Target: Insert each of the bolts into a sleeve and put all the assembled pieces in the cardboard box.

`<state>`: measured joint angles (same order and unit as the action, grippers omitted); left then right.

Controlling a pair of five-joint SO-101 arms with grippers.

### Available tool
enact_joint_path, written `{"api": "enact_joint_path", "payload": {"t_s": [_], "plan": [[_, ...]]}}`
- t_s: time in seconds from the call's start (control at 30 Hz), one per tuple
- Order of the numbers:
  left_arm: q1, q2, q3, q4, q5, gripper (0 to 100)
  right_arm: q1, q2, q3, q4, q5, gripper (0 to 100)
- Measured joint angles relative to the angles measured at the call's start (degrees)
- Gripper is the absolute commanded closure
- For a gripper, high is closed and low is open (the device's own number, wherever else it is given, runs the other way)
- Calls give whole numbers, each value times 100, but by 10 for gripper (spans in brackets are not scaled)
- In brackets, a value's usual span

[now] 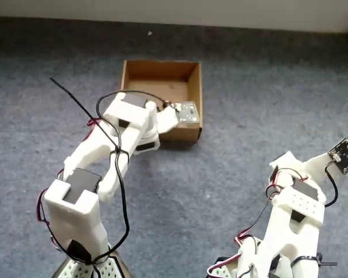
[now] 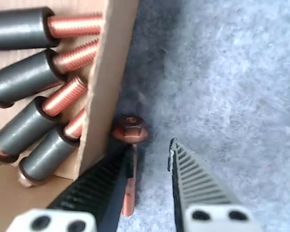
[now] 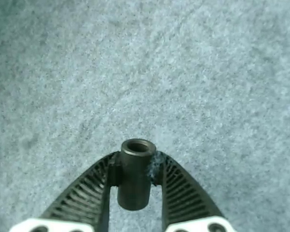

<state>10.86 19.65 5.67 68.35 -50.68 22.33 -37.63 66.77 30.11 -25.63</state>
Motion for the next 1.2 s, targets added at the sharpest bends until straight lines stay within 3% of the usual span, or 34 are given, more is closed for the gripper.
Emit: {"api": "enact_joint_path", "payload": {"t_s": [0.43, 0.6, 0.87, 1.03, 1.2], "plan": [[-114, 888, -536, 0, 0, 854, 0, 0, 0, 0, 0, 991], [-132, 1037, -571, 0, 0, 954, 0, 0, 0, 0, 0, 991], [105, 1037, -809, 914, -26, 995, 0, 0, 0, 0, 0, 991], [141, 492, -712, 1152, 624, 995, 0, 0, 0, 0, 0, 991], [237, -651, -35, 1160, 835, 995, 0, 0, 0, 0, 0, 993]]}}
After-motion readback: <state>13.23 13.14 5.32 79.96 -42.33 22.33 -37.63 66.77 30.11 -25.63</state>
